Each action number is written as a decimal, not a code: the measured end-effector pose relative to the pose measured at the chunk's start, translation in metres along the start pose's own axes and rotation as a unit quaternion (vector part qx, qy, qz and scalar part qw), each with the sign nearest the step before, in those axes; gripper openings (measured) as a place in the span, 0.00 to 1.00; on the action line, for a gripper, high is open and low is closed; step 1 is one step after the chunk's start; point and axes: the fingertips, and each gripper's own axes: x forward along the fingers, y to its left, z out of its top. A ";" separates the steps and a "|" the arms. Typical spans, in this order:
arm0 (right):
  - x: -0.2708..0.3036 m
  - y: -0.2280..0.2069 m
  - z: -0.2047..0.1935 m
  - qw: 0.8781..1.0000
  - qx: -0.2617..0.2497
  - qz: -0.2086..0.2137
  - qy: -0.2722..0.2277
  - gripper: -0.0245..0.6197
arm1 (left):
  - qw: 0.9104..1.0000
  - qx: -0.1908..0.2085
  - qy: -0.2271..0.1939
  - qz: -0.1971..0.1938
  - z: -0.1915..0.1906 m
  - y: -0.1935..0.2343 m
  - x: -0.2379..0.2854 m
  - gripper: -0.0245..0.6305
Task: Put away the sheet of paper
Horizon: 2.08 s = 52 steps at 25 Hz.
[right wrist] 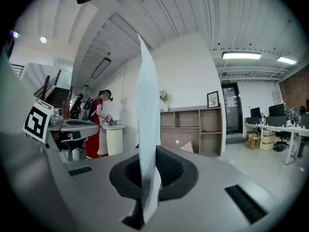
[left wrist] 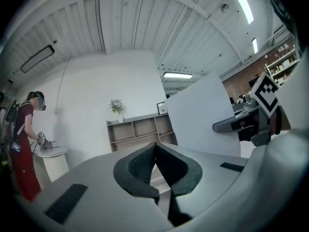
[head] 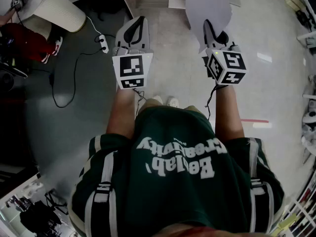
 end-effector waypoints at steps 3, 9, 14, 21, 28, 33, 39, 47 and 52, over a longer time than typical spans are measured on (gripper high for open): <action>-0.003 0.001 -0.002 1.000 -0.001 0.000 0.000 0.09 | 1.000 -0.003 0.001 0.000 -0.001 -0.001 -0.003 0.07; -0.008 0.000 -0.003 1.000 0.001 0.001 0.002 0.09 | 1.000 -0.005 0.004 -0.001 -0.001 -0.005 -0.004 0.07; -0.014 0.000 -0.004 1.000 0.002 0.002 -0.002 0.09 | 1.000 -0.006 0.004 0.002 -0.001 -0.008 -0.009 0.07; -0.022 0.002 -0.008 1.000 0.005 0.006 -0.001 0.09 | 1.000 -0.007 0.007 0.006 -0.001 -0.010 -0.020 0.07; -0.016 -0.001 -0.010 1.000 0.022 0.016 -0.002 0.09 | 1.000 -0.008 0.014 0.011 -0.006 -0.003 -0.016 0.07; -0.003 -0.004 -0.012 1.000 0.021 0.018 -0.001 0.09 | 1.000 -0.007 0.016 0.012 -0.011 0.004 -0.005 0.07; 0.038 -0.010 -0.011 1.000 0.018 0.015 -0.001 0.09 | 1.000 -0.005 0.012 0.010 -0.020 0.029 0.030 0.07; 0.120 -0.026 0.005 1.000 0.015 0.009 0.001 0.09 | 1.000 -0.006 0.009 0.004 -0.028 0.079 0.104 0.07; 0.179 -0.038 0.015 1.000 0.017 0.002 0.001 0.09 | 1.000 -0.005 0.006 -0.003 -0.032 0.114 0.157 0.07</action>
